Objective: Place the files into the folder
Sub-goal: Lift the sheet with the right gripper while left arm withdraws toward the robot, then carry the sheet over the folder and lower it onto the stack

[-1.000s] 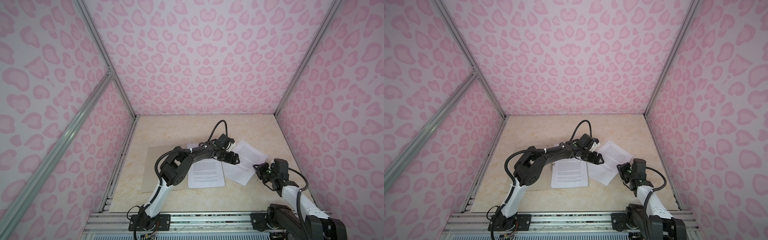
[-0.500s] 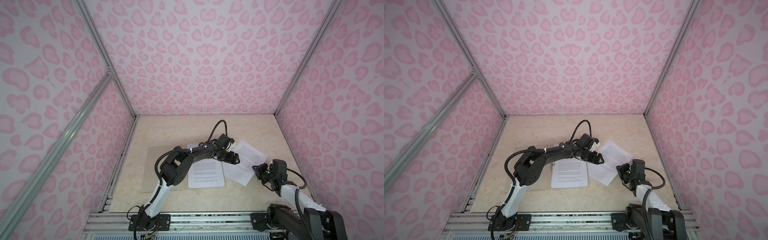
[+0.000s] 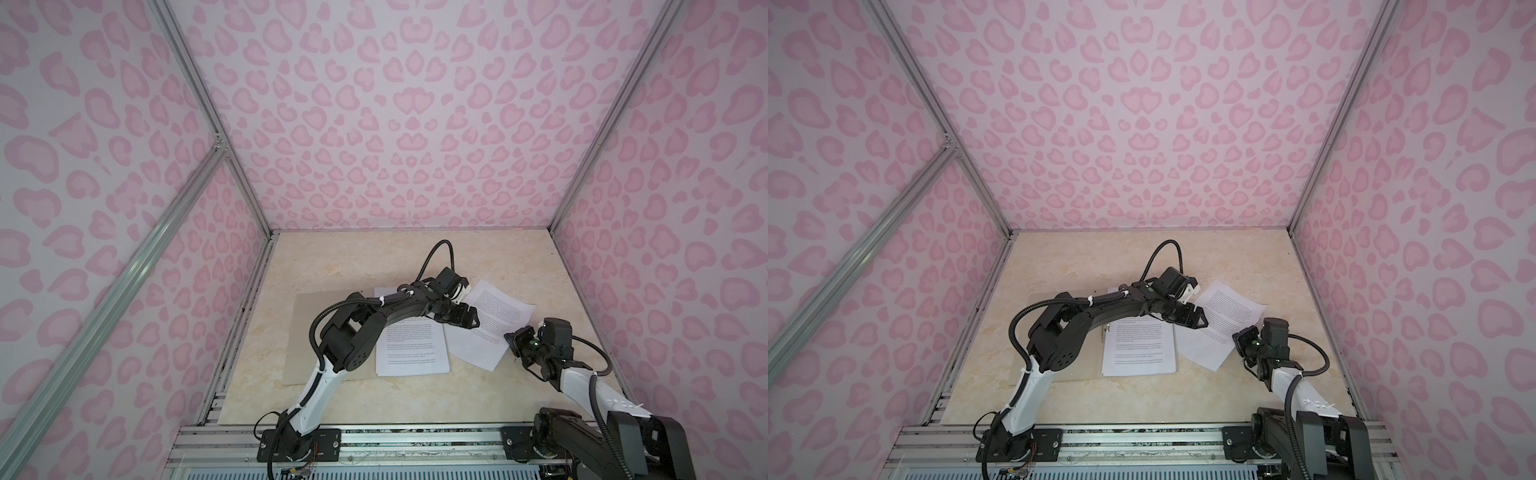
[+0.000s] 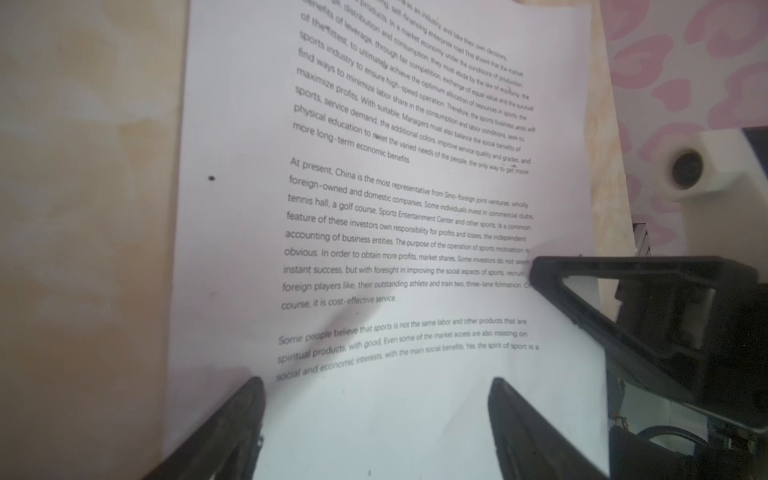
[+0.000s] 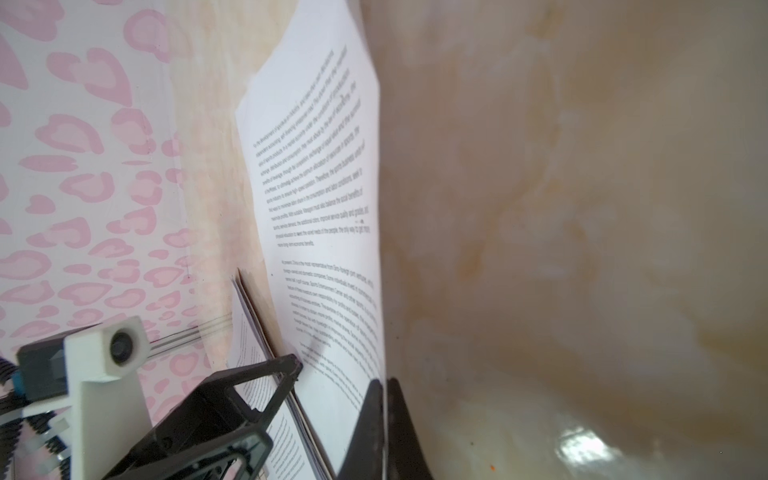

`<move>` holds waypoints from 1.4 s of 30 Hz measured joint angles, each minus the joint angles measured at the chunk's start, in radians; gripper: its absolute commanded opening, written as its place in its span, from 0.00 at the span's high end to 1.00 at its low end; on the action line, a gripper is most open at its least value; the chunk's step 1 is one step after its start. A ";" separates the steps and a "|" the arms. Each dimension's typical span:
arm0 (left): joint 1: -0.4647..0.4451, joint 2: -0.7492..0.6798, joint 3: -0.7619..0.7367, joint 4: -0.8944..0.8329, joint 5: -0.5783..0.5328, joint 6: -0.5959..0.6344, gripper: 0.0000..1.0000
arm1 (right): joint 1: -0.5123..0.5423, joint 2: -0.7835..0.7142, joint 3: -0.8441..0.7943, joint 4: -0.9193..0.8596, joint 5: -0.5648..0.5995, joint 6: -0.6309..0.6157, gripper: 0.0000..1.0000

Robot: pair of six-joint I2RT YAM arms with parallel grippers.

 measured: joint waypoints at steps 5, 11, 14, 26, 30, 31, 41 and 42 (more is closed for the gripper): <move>-0.011 0.000 0.120 -0.054 0.031 -0.016 0.14 | 0.003 -0.099 0.065 -0.081 0.031 -0.057 1.00; -0.031 -0.061 0.175 -0.079 0.022 -0.014 0.14 | 0.005 -0.141 0.164 -0.184 0.053 -0.138 1.00; -0.030 -0.158 0.085 -0.094 -0.034 0.008 0.14 | 0.008 -0.111 0.255 -0.229 0.053 -0.199 1.00; 0.041 -1.165 -0.460 -0.224 -0.378 0.077 0.11 | 0.270 0.100 0.776 -0.433 0.127 -0.473 1.00; 0.073 -1.313 -0.609 -0.325 -0.423 0.039 0.09 | 0.412 0.237 0.927 -0.460 0.115 -0.510 1.00; 0.085 -1.346 -0.640 -0.348 -0.433 0.029 0.09 | 0.442 0.266 0.958 -0.465 0.104 -0.513 1.00; 0.193 -1.534 -0.864 -0.486 -0.537 -0.067 0.06 | 0.530 0.397 1.049 -0.373 -0.095 -0.465 1.00; 0.198 -1.539 -0.868 -0.492 -0.550 -0.070 0.06 | 0.522 0.402 1.030 -0.359 -0.113 -0.465 1.00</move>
